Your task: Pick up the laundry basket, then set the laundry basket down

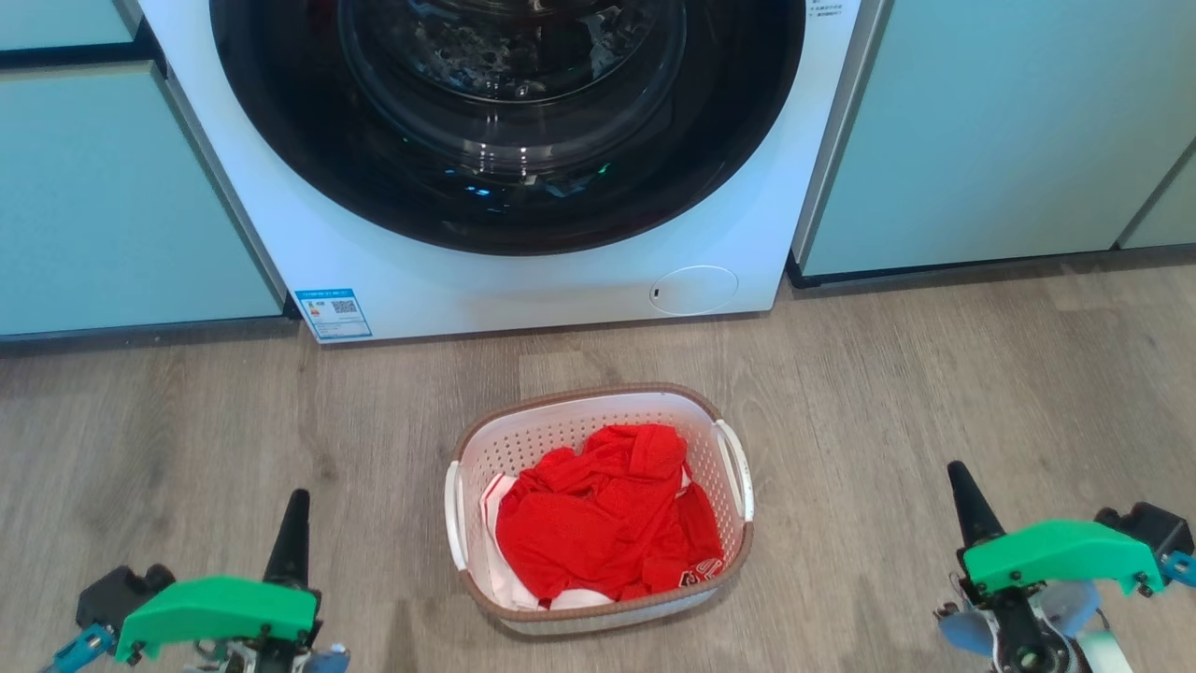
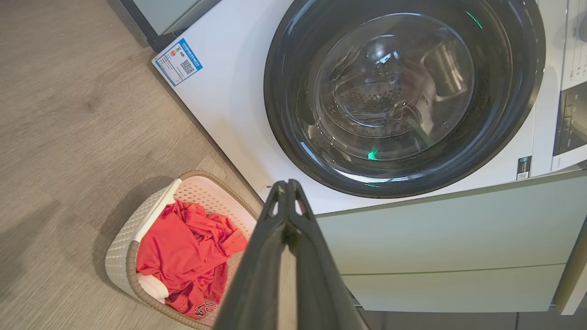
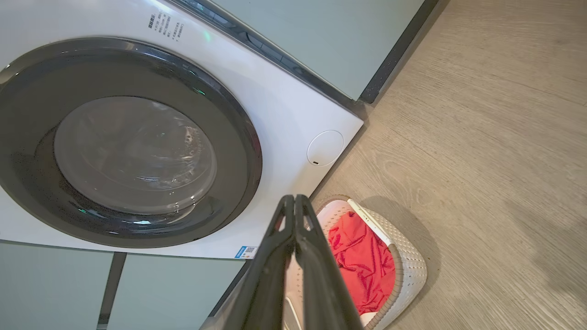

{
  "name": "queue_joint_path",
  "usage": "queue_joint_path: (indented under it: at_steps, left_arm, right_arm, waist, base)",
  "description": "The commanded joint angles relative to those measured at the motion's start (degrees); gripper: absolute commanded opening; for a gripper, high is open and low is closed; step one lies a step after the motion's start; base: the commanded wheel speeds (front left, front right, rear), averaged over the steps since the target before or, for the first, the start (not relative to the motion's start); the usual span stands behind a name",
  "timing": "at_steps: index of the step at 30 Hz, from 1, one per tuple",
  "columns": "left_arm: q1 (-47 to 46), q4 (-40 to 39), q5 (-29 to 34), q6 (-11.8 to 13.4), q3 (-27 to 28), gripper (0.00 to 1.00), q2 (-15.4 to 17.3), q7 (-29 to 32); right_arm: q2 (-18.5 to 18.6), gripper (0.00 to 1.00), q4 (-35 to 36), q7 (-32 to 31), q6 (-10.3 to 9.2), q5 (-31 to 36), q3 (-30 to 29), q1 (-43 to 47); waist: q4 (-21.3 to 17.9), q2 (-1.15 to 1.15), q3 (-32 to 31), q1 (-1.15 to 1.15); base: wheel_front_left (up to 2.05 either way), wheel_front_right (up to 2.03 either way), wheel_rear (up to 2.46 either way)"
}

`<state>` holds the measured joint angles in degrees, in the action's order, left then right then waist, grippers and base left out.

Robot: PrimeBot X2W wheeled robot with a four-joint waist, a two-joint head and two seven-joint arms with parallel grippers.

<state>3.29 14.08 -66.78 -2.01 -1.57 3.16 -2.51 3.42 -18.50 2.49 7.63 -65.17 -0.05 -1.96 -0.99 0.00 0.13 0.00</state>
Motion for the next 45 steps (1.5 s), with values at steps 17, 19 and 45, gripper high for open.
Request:
queue_joint_path:
  at_steps: [17, 19, 45]
  left_arm:
    - [-5.62, -0.92, -11.1, -2.41, 3.38, 0.0, 0.9, 3.04]
    - [-5.9, -0.86, -12.3, -2.64, 3.6, 0.0, 0.91, 3.39]
    - [-9.33, -0.1, -26.78, -5.48, 6.41, 0.0, 0.93, 7.66]
  right_arm:
    - [0.79, 0.0, 3.14, -3.1, -0.11, -11.77, -1.57, -3.25]
    - [0.79, 0.0, 3.25, -3.44, -0.11, -13.03, -1.81, -3.31]
    - [0.68, 0.0, 4.57, -7.62, -0.14, -28.41, -4.78, -4.07]
  waist:
    - [0.39, 0.0, 0.02, 0.0]
    - [0.44, 0.0, 0.02, 0.0]
    - [0.99, 0.0, 0.05, 0.0]
  base:
    - [0.0, 0.0, 0.0]
    - [0.0, 0.0, 0.0]
    - [0.0, 0.0, 0.0]
